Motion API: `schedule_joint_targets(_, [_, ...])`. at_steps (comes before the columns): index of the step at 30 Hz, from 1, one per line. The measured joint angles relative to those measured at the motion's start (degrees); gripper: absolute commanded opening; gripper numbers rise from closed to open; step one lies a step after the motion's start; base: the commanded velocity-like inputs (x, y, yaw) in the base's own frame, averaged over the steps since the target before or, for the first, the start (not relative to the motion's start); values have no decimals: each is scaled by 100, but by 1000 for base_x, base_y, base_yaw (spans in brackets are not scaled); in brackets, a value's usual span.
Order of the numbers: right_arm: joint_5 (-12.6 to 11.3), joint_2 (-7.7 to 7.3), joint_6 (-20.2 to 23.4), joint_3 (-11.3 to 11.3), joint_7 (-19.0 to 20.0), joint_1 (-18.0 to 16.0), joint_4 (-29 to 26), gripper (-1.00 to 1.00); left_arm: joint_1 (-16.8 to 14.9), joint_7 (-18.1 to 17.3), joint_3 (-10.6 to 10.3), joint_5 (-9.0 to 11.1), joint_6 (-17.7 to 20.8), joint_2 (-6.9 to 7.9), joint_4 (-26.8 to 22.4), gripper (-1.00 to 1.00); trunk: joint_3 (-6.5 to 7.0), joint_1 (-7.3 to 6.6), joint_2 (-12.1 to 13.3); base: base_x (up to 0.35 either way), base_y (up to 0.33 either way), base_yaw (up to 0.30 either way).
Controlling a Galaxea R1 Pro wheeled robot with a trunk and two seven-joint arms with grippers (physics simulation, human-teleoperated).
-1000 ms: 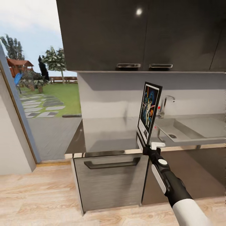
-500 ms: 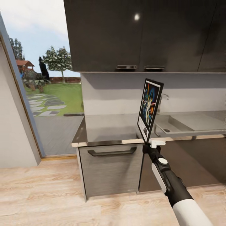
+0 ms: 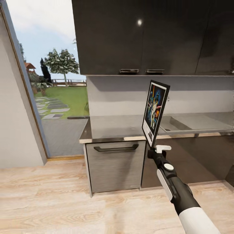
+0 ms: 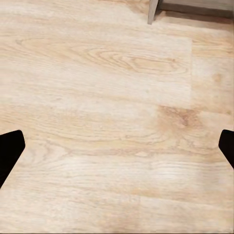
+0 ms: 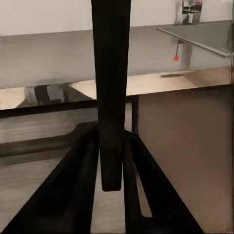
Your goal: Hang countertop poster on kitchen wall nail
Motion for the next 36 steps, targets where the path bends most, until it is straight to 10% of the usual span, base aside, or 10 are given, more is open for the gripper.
schedule_joint_targets(15, [-4,-9,29,2,289,189,-577,-100,0,-5,0,0,0,2,0,100,0,0,0,-336,0,0])
schedule_joint_targets(26, [12,-297,9,-82,2070,1370,-1493,-100,-1,-262,4,4,0,52,6,100,0,-3,-1,-90,0,0])
schedule_joint_targets(29, [16,-386,-30,-401,2618,1643,-1537,-100,0,-544,7,9,3,140,12,100,0,-3,-1,-11,0,0])
schedule_joint_targets(36, [93,-479,-571,-2064,4895,2612,-1239,-100,1,-1623,335,17,4,309,23,100,-1,-3,-1,-3,0,0])
